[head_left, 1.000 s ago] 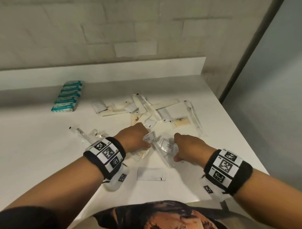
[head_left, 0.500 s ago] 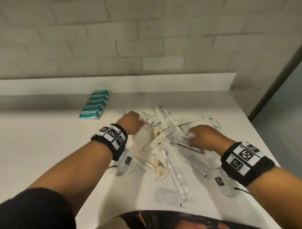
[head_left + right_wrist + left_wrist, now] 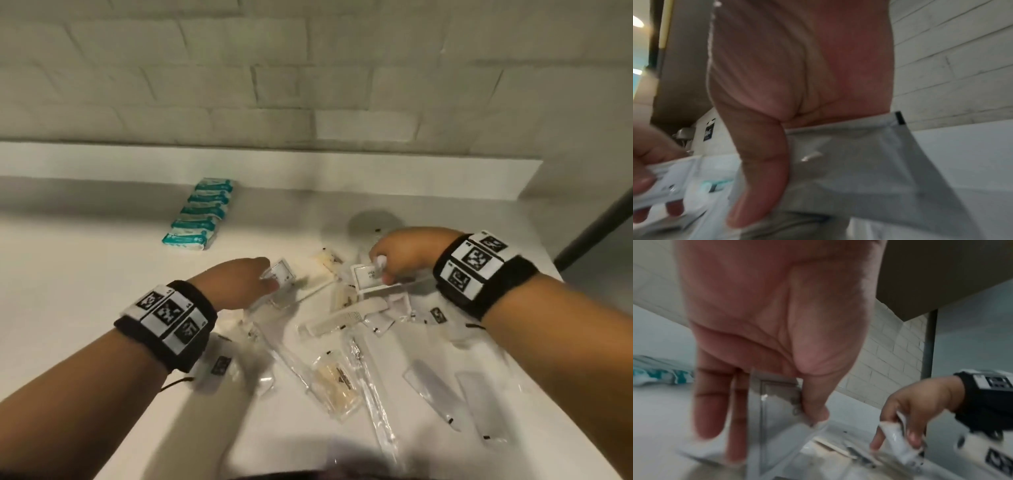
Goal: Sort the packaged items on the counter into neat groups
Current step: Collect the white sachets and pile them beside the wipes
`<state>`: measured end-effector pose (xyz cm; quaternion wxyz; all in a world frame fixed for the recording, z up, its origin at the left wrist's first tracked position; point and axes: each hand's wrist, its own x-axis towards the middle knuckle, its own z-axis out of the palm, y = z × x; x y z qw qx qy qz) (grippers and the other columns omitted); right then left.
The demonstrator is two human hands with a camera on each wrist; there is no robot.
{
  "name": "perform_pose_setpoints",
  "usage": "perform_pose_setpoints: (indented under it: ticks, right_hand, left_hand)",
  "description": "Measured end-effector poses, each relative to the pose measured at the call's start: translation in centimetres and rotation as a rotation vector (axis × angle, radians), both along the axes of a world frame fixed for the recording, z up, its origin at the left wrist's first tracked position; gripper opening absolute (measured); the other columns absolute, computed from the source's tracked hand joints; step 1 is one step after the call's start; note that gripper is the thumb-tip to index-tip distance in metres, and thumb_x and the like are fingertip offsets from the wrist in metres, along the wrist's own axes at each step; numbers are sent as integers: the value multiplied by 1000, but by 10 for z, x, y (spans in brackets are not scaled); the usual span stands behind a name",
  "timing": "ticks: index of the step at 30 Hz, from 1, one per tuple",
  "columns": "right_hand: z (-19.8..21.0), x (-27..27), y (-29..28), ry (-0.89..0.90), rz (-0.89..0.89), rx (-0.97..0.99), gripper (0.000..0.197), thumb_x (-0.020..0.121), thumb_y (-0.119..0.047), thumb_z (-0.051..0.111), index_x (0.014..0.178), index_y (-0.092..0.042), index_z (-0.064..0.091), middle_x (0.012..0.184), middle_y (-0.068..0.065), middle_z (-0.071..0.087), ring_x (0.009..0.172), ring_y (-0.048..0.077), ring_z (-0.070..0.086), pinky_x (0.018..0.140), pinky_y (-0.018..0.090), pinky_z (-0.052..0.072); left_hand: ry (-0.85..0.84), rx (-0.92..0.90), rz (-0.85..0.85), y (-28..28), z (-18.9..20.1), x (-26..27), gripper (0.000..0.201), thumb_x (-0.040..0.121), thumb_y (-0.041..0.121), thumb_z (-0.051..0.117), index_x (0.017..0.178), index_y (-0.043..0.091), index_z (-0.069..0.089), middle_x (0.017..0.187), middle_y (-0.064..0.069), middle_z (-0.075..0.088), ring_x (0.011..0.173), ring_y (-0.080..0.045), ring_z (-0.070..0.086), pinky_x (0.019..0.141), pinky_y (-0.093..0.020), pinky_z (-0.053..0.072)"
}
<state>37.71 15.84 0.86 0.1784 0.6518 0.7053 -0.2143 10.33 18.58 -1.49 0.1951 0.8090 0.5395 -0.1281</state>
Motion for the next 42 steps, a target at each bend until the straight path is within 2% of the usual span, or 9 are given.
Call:
perform_pose_setpoints:
  ticks: [5,8,14,18,20,24,26,32,42]
  right_hand:
    - [-9,-15,30,-49,115,82,59,74,-10,73,129,-24,57,130,-3,58,107,19,58,92,37,51]
    - [-32,-28,30,-152,255,171,51,71,-14,75,120,-22,61,129,-5,54,108,21,54,94,38,48]
    - [-37,-34,21,-192,211,306,48,78,-9,67,121,-17,48,118,4,59,110,25,49,96,38,35]
    - [-27,-30,13,-173,113,423,30,79,-26,71,106,-18,61,109,4,64,103,23,52,89,37,36]
    - [-16,-28,9,42,-95,514,28,80,-32,72,102,-17,66,105,4,66,97,21,57,84,34,40]
    - [10,-60,-17,1336,-582,384,34,81,-21,73,113,-13,64,107,2,69,94,15,66,88,33,52]
    - [13,-93,-26,1608,-608,316,30,85,-21,66,112,-7,64,105,8,70,98,23,67,96,41,50]
    - [8,-138,-35,1624,-568,429,41,88,-25,64,123,-5,56,116,14,69,107,29,66,98,48,49]
    - [-4,-171,-49,1695,-690,353,39,87,-14,66,123,-2,56,115,18,68,106,36,65,96,53,49]
  left_hand:
    - [41,27,-251,19,1,-2,47,86,42,64,125,17,57,142,0,45,128,-18,43,106,-30,34]
    - [175,-19,-351,20,-4,6,62,82,34,69,136,18,45,141,-3,38,130,-21,37,108,-34,33]
    - [128,-36,-159,25,-17,-4,81,67,29,83,129,23,32,122,-3,52,103,-20,56,88,-32,47]
    - [-49,-71,2,20,-14,-14,77,70,27,81,131,19,34,109,0,63,89,-19,62,70,-24,47]
    - [-141,-3,72,17,-9,-20,68,75,35,77,131,17,43,123,-2,60,104,-21,59,80,-26,44]
    - [-668,88,334,12,8,-24,53,81,52,64,123,21,56,116,0,65,100,-20,63,87,-36,51]
    - [-930,-5,375,-1,23,-13,43,86,51,57,118,21,58,114,-5,68,98,-23,66,85,-40,54]
    - [-1539,-532,347,-47,45,-4,32,97,9,43,123,15,60,120,-15,66,102,-31,66,85,-50,53]
    - [-1648,-706,497,-52,23,-36,36,98,18,44,132,10,52,119,-15,66,98,-28,67,85,-48,53]
